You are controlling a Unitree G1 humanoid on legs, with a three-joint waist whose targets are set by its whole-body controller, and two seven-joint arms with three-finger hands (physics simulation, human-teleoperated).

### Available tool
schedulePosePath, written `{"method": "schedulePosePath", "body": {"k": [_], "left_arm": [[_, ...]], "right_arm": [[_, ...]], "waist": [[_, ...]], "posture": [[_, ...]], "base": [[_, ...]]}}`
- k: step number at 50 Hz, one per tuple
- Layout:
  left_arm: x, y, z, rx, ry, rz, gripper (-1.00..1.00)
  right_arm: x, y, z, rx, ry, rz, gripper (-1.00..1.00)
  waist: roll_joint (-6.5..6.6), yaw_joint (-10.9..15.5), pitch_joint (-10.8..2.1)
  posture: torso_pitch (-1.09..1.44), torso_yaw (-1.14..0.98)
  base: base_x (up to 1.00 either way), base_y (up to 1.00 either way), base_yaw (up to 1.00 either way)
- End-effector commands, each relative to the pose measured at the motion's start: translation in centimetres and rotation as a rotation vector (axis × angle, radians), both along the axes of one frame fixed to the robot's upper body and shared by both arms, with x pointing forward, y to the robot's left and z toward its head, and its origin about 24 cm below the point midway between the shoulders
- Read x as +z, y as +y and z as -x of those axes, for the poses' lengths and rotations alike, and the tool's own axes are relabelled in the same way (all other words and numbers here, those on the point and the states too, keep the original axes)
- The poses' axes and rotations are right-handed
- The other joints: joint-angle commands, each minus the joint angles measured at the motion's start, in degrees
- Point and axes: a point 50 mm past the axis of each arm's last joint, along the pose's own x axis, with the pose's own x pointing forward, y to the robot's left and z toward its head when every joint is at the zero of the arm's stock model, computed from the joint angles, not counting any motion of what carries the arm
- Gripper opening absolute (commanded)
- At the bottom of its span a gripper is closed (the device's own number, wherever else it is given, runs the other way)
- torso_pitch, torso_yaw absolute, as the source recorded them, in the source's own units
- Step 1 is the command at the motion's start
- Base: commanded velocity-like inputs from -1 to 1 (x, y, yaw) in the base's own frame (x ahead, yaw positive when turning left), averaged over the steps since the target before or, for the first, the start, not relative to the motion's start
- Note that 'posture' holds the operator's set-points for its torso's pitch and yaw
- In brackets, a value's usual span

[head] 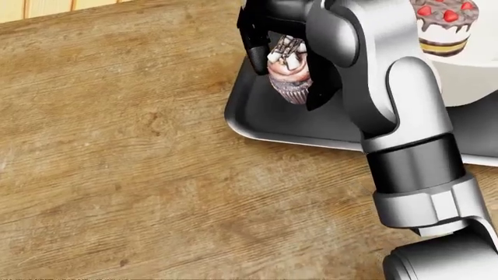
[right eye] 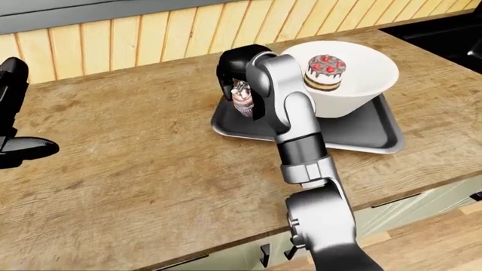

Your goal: Pick up the bowl with cake and place it on the tray. Pick up the cupcake and place it on the tray.

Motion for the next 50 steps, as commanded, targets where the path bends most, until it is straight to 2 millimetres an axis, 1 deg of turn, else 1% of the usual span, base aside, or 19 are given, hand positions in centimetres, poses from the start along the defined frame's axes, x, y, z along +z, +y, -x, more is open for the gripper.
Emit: {"method": "schedulePosePath", "body": {"k": [1, 2, 6, 8, 10, 12, 16, 22, 25, 28, 33, 37, 38, 40, 43, 45, 50], "left_arm": [[1.0, 0.1, 0.5, 0.014, -0.066, -0.012, 1.00], [1.0, 0.1, 0.5, 0.013, -0.066, -0.012, 1.00], [0.9, 0.1, 0.4, 0.014, -0.066, -0.010, 1.00], [1.0, 0.1, 0.6, 0.015, -0.067, -0.011, 1.00], [1.0, 0.1, 0.6, 0.015, -0.066, -0.011, 1.00], [0.9, 0.2, 0.6, 0.015, -0.066, -0.010, 1.00], [0.8, 0.3, 0.4, 0.016, -0.066, -0.010, 1.00], [1.0, 0.3, 0.6, 0.017, -0.068, -0.010, 1.00], [1.0, 0.4, 0.5, 0.019, -0.068, -0.009, 1.00], [1.1, 0.3, 0.6, 0.018, -0.069, -0.009, 1.00], [1.1, 0.3, 0.6, 0.019, -0.070, -0.009, 1.00], [1.2, 0.2, 0.7, 0.019, -0.070, -0.009, 1.00], [1.3, 0.2, 0.7, 0.019, -0.071, -0.010, 1.00], [1.3, 0.2, 0.7, 0.018, -0.071, -0.010, 1.00], [1.3, 0.2, 0.7, 0.019, -0.072, -0.010, 1.00], [1.3, 0.3, 0.7, 0.020, -0.073, -0.008, 1.00], [1.5, 0.3, 0.8, 0.022, -0.074, -0.009, 1.00]], "right_arm": [[2.6, 0.2, 0.8, 0.013, -0.106, -0.020, -0.89], [2.6, 0.1, 0.7, 0.012, -0.104, -0.020, -0.80], [2.5, 0.1, 0.7, 0.013, -0.103, -0.019, -0.75], [2.5, 0.2, 0.8, 0.012, -0.102, -0.020, -0.60], [2.4, 0.1, 0.8, 0.011, -0.100, -0.019, -0.58], [2.4, 0.1, 0.8, 0.010, -0.100, -0.018, -0.48], [2.2, 0.0, 0.8, 0.002, -0.091, -0.015, -0.38], [2.2, -0.1, 0.7, 0.001, -0.092, -0.014, -0.38], [2.6, -0.2, 0.9, 0.000, -0.096, -0.013, -0.42], [3.0, -0.4, 1.1, -0.002, -0.102, -0.013, -0.41], [3.6, -0.5, 1.6, -0.004, -0.112, -0.017, -0.34], [3.5, -0.7, 1.6, -0.006, -0.110, -0.019, -0.29], [3.4, -0.7, 1.6, -0.007, -0.107, -0.020, -0.23], [3.3, -0.6, 1.6, -0.006, -0.106, -0.022, -0.01], [3.2, -0.7, 1.6, -0.007, -0.102, -0.022, 0.05], [3.1, -0.7, 1.6, -0.007, -0.100, -0.022, 0.14], [2.7, -0.8, 1.5, -0.009, -0.096, -0.020, 0.23]], "waist": [[0.12, 0.0, -1.63], [0.11, 0.0, -1.64], [0.08, 0.0, -1.67], [0.09, 0.0, -1.71], [0.09, 0.0, -1.70], [0.08, 0.0, -1.70], [0.08, 0.0, -1.74], [0.02, 0.0, -1.77], [-0.01, 0.0, -1.75], [0.01, 0.0, -1.75], [-0.02, 0.0, -1.65], [-0.02, 0.0, -1.63], [-0.03, -0.1, -1.63], [-0.06, -0.1, -1.61], [-0.05, -0.1, -1.64], [-0.03, -0.1, -1.64], [0.03, -0.1, -1.57]], "posture": [[0.00, 0.00], [0.00, 0.00], [0.00, 0.00], [0.00, 0.00], [0.00, 0.00], [0.00, 0.00], [0.00, 0.00], [0.00, 0.00], [0.00, 0.00], [0.00, 0.00], [0.00, 0.00], [0.00, 0.00], [0.00, 0.00], [0.00, 0.00], [0.00, 0.00], [0.00, 0.00], [0.00, 0.00]], "base": [[0.00, 0.00, 0.00], [0.00, 0.00, 0.00], [0.00, 0.00, 0.00], [0.00, 0.00, 0.00], [0.00, 0.00, 0.00], [0.00, 0.00, 0.00], [0.00, 0.00, 0.00], [0.00, 0.00, 0.00], [0.00, 0.00, 0.00], [0.00, 0.00, 0.00], [0.00, 0.00, 0.00], [0.00, 0.00, 0.00], [0.00, 0.00, 0.00], [0.00, 0.00, 0.00], [0.00, 0.00, 0.00], [0.00, 0.00, 0.00], [0.00, 0.00, 0.00]]}}
